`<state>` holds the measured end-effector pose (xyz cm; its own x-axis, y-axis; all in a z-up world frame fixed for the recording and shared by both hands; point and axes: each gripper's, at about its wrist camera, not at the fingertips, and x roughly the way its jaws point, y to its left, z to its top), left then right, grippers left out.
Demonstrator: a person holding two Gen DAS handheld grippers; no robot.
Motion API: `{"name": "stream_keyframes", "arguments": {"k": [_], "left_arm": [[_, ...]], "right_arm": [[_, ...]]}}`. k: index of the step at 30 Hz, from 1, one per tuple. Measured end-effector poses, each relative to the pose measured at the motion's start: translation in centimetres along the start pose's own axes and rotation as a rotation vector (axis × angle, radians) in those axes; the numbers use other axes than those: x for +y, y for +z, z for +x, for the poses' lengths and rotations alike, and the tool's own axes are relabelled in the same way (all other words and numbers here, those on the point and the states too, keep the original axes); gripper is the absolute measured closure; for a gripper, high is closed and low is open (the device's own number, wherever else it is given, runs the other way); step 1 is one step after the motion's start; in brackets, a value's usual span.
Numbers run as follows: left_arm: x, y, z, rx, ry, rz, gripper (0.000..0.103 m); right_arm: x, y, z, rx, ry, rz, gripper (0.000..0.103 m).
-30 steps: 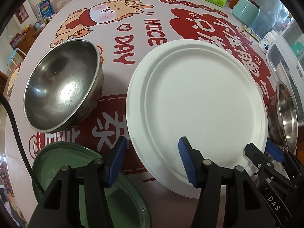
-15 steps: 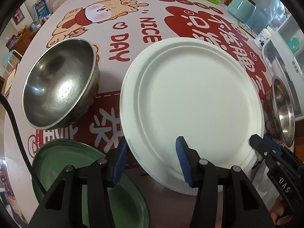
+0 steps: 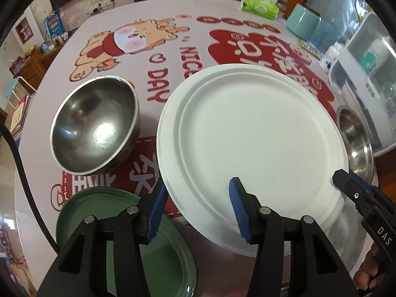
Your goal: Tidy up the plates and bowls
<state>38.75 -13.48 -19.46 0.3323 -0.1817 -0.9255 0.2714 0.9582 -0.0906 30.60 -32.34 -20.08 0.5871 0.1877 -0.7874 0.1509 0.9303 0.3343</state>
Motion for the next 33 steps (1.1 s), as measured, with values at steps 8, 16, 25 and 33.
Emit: {"name": "stream_keyframes", "arguments": {"k": [8,16,25,33], "left_arm": [[0.2,-0.2,-3.8,-0.094,-0.017,-0.013,0.054],[0.1,-1.0,-7.7,-0.183,-0.05,-0.033,0.054],[-0.2,-3.1,-12.3,-0.254,-0.058,-0.031,0.054],[0.0,-6.2,-16.5,-0.306,-0.076,-0.047,0.054]], "right_arm": [[0.9,0.4,-3.3,-0.09,0.042,-0.018,0.075],[1.4,0.2,-6.3,-0.145,0.062,-0.021,0.075],[2.6,-1.1,-10.5,-0.198,0.087,-0.037,0.075],[3.9,-3.1,-14.4,-0.237,0.095,-0.065,0.075]]}}
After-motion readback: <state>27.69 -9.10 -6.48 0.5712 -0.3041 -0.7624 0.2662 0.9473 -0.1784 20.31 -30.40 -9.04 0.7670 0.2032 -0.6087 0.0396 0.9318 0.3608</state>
